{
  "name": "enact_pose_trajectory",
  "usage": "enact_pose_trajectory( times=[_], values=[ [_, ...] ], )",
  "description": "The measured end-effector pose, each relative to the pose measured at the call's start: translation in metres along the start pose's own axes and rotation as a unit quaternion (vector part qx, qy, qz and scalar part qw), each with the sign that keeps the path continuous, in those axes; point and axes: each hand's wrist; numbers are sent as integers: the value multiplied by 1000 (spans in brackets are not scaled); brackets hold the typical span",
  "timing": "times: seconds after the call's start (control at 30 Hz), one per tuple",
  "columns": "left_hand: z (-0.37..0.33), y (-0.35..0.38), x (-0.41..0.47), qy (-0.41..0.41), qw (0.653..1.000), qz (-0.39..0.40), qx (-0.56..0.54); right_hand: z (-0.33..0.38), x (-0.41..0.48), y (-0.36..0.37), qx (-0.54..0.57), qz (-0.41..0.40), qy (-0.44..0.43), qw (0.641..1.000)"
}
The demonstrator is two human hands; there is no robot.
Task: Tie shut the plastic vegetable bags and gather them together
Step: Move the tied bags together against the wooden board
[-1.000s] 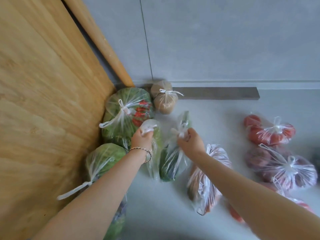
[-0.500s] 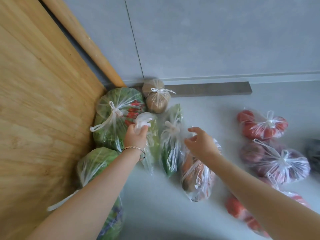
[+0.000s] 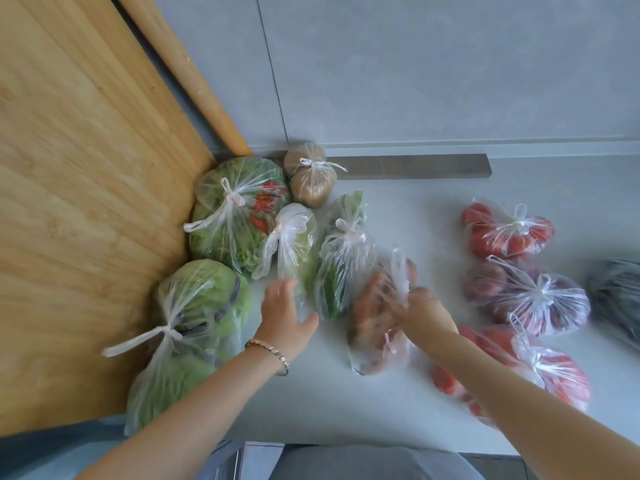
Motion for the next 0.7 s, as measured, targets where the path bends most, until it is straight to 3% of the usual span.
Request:
enact_pose_trajectory(
  times=[0.1,0.2,0.27,0.4,0.53,0.7],
  values=[
    [14,2,-18,-76,980,166,-79,6,-18,6,38,56,18,998],
    [27,-3,-26,-124,977,142,-99,19,-45,22,63,127,58,988],
    [36,-8,-30,-138,979,111,-99,34,-59,36,209,161,127,956],
    [45,-13,-37,-132,981,110,-86,65,-63,74,351,225,163,894],
    [44,-18,-38,-103,988,102,-53,87,-63,96,278,250,96,923],
    [43,-23,-32,-70,993,91,-16,101,-66,98,177,220,-28,959]
  ],
)
Point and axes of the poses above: each hand's wrist, its own x-axis towards the middle knuckle, its own y-axis out of the palm, z = x × y, and after that the axes turned 7 degrees about x, right-handed
